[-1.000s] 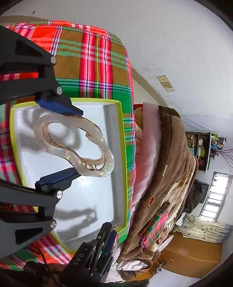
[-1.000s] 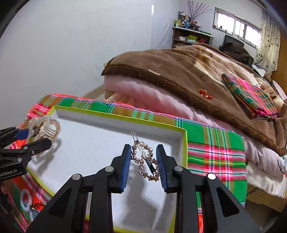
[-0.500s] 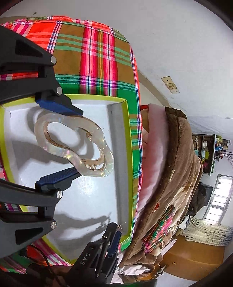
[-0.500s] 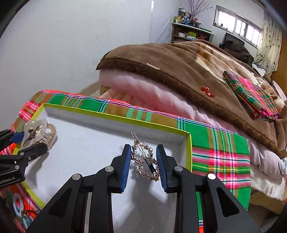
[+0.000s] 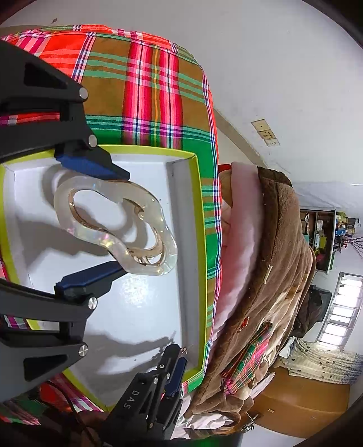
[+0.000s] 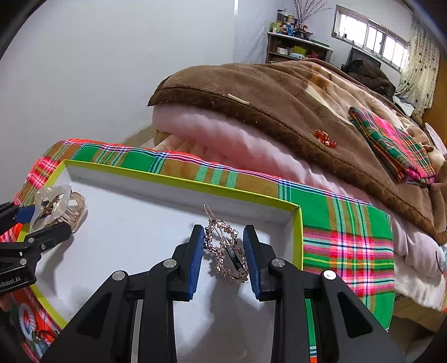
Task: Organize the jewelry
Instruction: 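Open both tools, dropping the claw clip and hairpin into the box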
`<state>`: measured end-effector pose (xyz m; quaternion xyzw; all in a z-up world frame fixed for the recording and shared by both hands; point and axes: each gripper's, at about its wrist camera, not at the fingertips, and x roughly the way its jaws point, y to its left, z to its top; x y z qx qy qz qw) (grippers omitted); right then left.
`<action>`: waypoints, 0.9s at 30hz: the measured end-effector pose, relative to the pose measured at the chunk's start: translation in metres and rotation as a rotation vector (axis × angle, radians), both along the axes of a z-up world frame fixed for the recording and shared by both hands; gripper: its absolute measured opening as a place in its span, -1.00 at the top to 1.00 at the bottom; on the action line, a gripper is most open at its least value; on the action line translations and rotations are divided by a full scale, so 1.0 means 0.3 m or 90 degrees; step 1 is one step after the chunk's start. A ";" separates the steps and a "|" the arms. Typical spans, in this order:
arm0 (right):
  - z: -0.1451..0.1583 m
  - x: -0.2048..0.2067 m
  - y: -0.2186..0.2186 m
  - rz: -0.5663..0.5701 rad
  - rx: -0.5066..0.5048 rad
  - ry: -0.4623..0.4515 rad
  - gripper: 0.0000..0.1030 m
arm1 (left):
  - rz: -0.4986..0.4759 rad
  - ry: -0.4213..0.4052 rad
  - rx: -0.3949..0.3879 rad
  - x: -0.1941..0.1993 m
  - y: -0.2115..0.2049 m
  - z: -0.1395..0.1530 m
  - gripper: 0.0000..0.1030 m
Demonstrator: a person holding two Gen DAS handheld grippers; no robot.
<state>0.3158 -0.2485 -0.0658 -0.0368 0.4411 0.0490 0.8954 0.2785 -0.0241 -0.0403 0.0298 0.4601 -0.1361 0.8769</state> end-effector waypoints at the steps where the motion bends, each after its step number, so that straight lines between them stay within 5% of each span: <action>1: -0.001 0.002 -0.001 -0.001 0.001 0.000 0.42 | -0.001 0.000 0.001 0.000 -0.002 0.000 -0.17; 15: 0.003 0.000 -0.003 -0.006 0.006 -0.005 0.27 | 0.006 -0.001 -0.012 0.002 0.009 0.006 -0.19; 27: 0.091 -0.083 0.014 -0.005 0.016 -0.048 0.12 | 0.009 -0.044 -0.039 -0.072 0.042 0.105 -0.30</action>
